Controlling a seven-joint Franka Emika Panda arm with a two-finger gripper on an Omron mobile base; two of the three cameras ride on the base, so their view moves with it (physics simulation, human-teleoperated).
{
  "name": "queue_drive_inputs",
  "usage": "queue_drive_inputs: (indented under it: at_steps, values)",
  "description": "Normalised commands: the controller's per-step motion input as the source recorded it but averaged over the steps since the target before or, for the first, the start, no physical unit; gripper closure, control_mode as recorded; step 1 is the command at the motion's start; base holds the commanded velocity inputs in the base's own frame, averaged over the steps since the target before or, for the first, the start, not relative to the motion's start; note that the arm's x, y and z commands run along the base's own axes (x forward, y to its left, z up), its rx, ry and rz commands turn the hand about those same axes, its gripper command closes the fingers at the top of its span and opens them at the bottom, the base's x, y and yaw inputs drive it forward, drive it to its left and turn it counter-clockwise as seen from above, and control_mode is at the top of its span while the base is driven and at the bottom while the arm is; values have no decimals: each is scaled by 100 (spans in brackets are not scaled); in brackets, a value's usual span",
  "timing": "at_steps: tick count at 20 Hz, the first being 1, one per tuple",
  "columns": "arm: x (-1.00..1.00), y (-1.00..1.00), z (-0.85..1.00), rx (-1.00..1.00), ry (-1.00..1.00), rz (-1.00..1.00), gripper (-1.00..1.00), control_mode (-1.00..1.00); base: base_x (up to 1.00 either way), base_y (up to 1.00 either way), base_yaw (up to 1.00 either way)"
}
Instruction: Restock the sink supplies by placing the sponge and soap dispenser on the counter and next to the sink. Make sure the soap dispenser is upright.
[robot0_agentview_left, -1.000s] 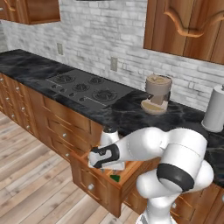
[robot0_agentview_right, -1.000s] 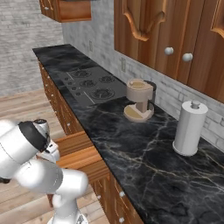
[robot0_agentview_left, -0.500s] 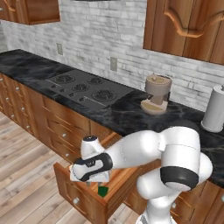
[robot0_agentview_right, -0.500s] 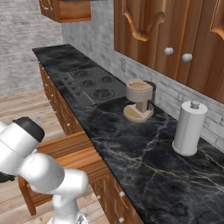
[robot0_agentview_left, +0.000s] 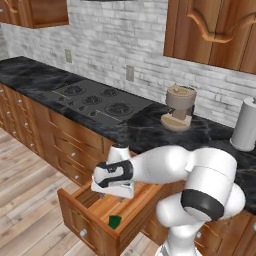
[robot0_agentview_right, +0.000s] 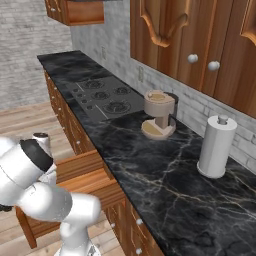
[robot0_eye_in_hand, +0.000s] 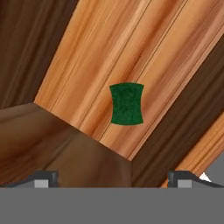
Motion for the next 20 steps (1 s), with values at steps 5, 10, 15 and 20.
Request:
queue_drive_inputs:
  at_steps: [5, 10, 15, 20]
  values:
    - [43, 30, -81, -8, 20, -12, -100, -100, 0, 0, 0]
    - [31, 0, -43, -13, 2, 1, -100, -100, 0, 0, 0]
    - [8, 0, -7, -15, 0, 1, -100, -100, 0, 0, 0]
    - [8, 0, -19, -10, 0, 3, -100, -100, 0, 0, 0]
